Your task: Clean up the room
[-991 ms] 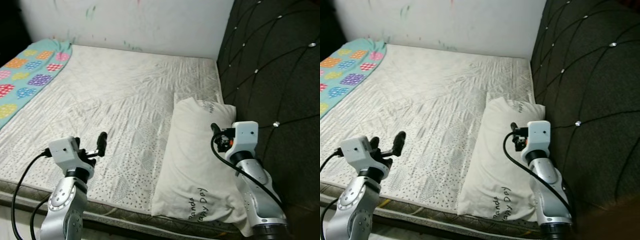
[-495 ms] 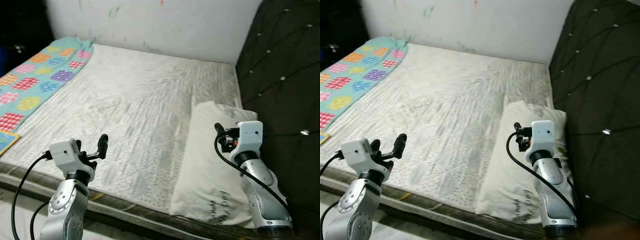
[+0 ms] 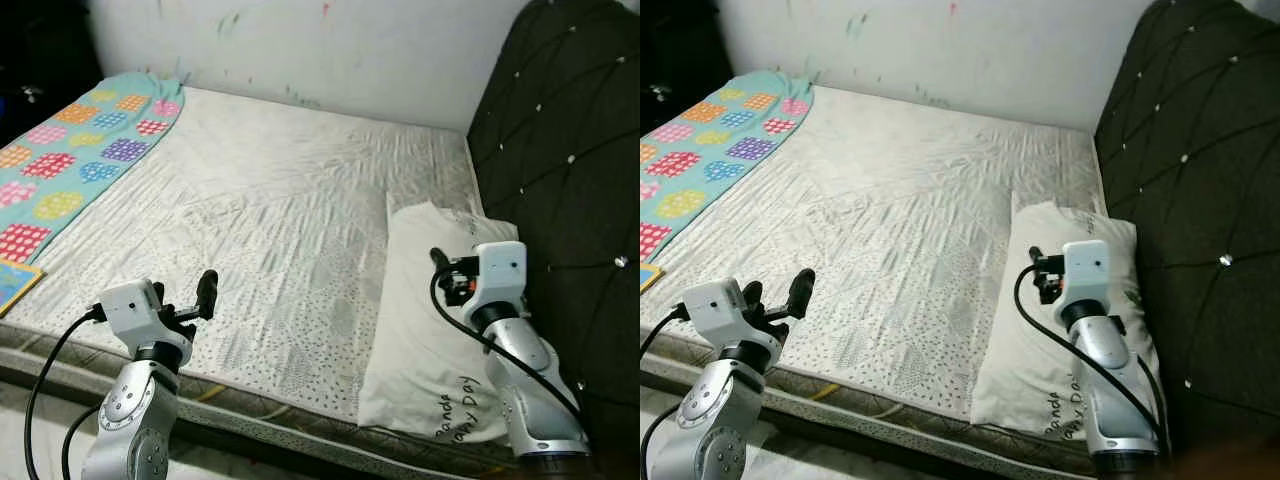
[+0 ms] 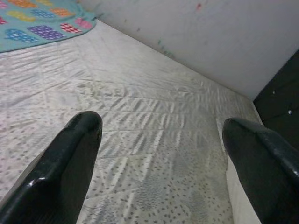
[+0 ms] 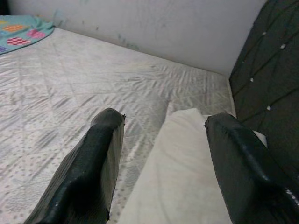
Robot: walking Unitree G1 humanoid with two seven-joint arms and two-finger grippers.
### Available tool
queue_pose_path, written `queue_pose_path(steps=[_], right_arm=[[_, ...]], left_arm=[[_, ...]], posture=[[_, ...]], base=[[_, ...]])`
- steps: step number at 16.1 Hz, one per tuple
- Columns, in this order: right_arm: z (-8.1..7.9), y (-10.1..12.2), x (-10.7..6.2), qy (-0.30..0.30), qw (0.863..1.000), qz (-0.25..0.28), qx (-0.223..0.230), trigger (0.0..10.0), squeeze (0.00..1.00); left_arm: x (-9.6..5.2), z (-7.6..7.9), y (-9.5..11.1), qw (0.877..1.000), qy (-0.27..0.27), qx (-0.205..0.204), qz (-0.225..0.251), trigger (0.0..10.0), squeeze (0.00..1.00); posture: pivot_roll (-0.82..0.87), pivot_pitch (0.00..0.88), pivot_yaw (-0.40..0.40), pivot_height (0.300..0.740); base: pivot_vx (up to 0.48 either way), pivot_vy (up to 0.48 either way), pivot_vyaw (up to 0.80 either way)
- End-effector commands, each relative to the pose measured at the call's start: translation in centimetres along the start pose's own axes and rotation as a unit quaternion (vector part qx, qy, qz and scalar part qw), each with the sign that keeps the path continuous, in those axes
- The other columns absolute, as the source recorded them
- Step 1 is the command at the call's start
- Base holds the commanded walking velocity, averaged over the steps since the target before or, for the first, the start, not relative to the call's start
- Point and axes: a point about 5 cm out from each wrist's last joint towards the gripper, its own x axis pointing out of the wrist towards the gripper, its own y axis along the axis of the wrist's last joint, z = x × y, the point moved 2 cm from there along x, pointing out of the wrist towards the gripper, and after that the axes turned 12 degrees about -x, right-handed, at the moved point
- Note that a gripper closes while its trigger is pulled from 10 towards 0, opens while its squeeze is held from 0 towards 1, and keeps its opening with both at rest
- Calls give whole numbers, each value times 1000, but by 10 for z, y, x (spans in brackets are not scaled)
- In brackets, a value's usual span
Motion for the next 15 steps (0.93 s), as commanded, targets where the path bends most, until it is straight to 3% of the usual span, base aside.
queue_pose_path(steps=[1, 9, 15], right_arm=[[5, 4, -1, -5, 1000, 6, -7, 10000, 0], [1, 5, 0, 2, 1000, 6, -3, 10000, 0], [1, 6, 0, 2, 1000, 6, -5, 10000, 0]], left_arm=[[-1, 1, 3, 1000, 2, -1, 4, 10000, 0], [-2, 0, 5, 1000, 6, 2, 5, 10000, 0], [-5, 9, 9, 999, -33, -19, 17, 10000, 0]], posture=[[-57, 0, -27, 740], [-51, 1, -30, 740], [-53, 4, -30, 740]], base=[[0, 300, 0], [0, 305, 0], [42, 0, 0]])
